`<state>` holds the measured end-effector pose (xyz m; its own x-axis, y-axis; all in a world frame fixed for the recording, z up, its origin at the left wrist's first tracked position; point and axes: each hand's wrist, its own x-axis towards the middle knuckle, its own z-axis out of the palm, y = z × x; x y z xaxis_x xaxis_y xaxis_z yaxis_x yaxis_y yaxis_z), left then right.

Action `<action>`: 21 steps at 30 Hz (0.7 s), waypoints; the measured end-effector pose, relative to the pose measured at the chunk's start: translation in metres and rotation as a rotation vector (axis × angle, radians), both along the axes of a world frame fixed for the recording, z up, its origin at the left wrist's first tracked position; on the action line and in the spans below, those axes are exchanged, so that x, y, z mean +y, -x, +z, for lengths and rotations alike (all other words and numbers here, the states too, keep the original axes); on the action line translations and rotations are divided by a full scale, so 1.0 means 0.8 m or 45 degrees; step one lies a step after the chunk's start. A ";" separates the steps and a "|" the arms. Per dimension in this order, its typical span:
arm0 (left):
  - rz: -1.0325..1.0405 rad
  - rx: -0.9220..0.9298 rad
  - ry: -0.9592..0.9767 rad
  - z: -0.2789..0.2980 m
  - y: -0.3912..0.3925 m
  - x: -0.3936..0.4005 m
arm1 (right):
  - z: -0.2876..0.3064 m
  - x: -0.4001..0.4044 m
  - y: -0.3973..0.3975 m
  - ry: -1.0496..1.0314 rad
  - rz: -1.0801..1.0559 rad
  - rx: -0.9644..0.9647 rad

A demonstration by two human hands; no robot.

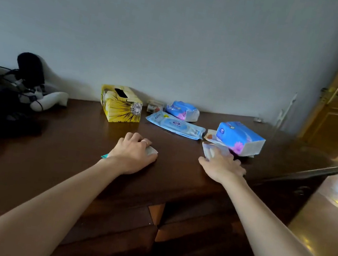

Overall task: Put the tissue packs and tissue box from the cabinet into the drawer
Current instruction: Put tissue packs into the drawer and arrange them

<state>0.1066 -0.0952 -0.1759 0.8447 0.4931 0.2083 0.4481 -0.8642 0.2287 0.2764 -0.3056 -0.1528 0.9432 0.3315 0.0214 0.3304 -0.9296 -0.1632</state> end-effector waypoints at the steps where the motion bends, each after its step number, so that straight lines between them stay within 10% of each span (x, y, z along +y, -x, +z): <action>1: 0.025 -0.041 -0.034 0.000 0.004 -0.005 | 0.003 0.000 0.005 -0.027 0.047 -0.025; 8: 0.144 -0.514 0.083 0.015 0.067 -0.039 | -0.001 0.010 0.099 -0.681 0.441 0.113; 15: 0.163 -1.225 0.794 0.017 0.180 -0.127 | -0.078 -0.007 0.253 -1.529 0.679 -0.006; 21: 0.344 -1.171 1.625 -0.111 0.298 -0.206 | -0.214 -0.069 0.334 -1.519 0.710 0.243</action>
